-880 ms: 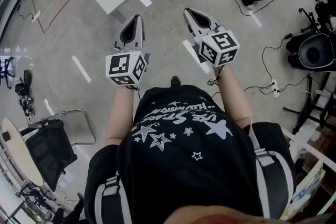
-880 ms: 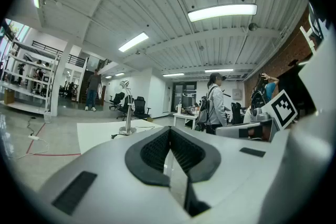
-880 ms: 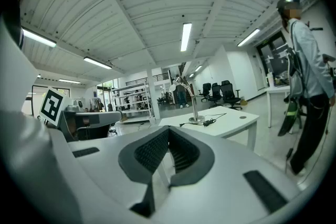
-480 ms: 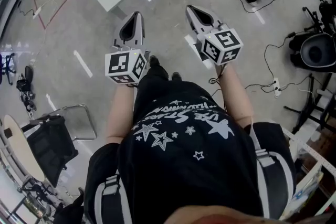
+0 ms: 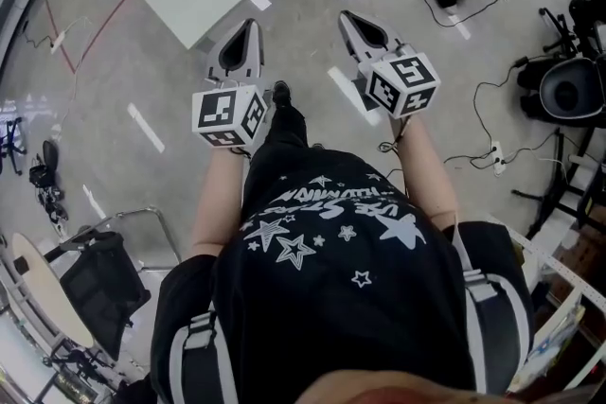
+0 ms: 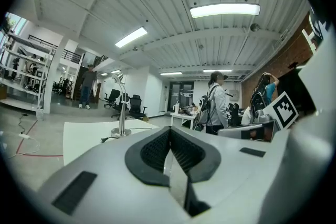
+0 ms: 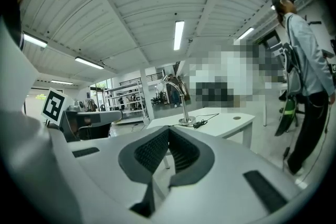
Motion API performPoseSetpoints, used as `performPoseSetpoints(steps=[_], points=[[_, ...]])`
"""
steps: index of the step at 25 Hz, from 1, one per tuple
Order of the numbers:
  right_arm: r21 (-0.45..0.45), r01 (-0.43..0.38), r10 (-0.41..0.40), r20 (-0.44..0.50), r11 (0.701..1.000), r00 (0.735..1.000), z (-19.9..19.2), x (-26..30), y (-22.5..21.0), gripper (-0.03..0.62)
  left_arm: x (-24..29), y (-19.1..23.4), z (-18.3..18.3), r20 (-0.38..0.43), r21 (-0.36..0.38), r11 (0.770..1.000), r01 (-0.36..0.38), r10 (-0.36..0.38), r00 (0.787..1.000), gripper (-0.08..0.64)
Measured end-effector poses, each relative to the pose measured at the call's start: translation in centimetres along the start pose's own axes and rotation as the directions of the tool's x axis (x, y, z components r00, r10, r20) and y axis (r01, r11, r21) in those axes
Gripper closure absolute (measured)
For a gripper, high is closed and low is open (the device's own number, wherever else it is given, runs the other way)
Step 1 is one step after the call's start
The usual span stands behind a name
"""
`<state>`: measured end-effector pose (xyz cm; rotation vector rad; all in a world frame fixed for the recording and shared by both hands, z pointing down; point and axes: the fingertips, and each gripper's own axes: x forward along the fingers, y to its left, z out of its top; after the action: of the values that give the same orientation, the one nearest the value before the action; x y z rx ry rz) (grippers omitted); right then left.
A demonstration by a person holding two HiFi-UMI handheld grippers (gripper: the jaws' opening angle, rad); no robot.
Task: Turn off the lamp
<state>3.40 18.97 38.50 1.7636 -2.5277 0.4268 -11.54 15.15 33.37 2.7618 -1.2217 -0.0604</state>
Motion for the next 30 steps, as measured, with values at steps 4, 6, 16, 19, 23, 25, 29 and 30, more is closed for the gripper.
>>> performPoseSetpoints(steps=[4, 6, 16, 19, 23, 25, 29, 30], points=[[-0.002, 0.013, -0.013, -0.010, 1.000, 1.000, 0.7, 2.8, -1.9, 0.588, 3.4, 1.8, 0.1, -0.001, -0.009, 1.000, 0.011, -0.011, 1.000, 0.550], [0.000, 0.022, -0.022, -0.013, 1.000, 1.000, 1.1, 4.3, -2.8, 0.588, 5.0, 2.9, 0.1, -0.007, -0.016, 1.000, 0.018, -0.018, 1.000, 0.549], [0.016, 0.074, -0.074, -0.026, 0.997, 0.997, 3.4, 11.6, -6.6, 0.588, 12.4, 8.3, 0.6, -0.044, -0.028, 0.998, 0.055, -0.056, 0.997, 0.549], [0.018, 0.081, -0.080, -0.024, 0.997, 0.996, 4.3, 13.8, -7.2, 0.588, 14.2, 10.0, 1.0, -0.047, -0.033, 0.998, 0.060, -0.062, 0.997, 0.550], [0.018, 0.088, -0.088, -0.022, 0.996, 0.996, 5.4, 16.3, -7.8, 0.588, 16.1, 11.8, 1.2, -0.053, -0.041, 0.997, 0.069, -0.071, 0.996, 0.549], [0.016, 0.095, -0.095, -0.021, 0.995, 0.995, 5.8, 17.6, -8.1, 0.588, 17.1, 12.7, 1.3, -0.055, -0.047, 0.996, 0.077, -0.079, 0.995, 0.550], [0.013, 0.106, -0.106, -0.018, 0.994, 0.994, 6.3, 20.0, -8.6, 0.588, 18.9, 14.4, 1.2, -0.060, -0.050, 0.994, 0.097, -0.100, 0.993, 0.549], [0.013, 0.109, -0.109, -0.017, 0.994, 0.994, 6.4, 20.6, -8.8, 0.588, 19.3, 14.8, 1.2, -0.062, -0.049, 0.994, 0.102, -0.105, 0.993, 0.549]])
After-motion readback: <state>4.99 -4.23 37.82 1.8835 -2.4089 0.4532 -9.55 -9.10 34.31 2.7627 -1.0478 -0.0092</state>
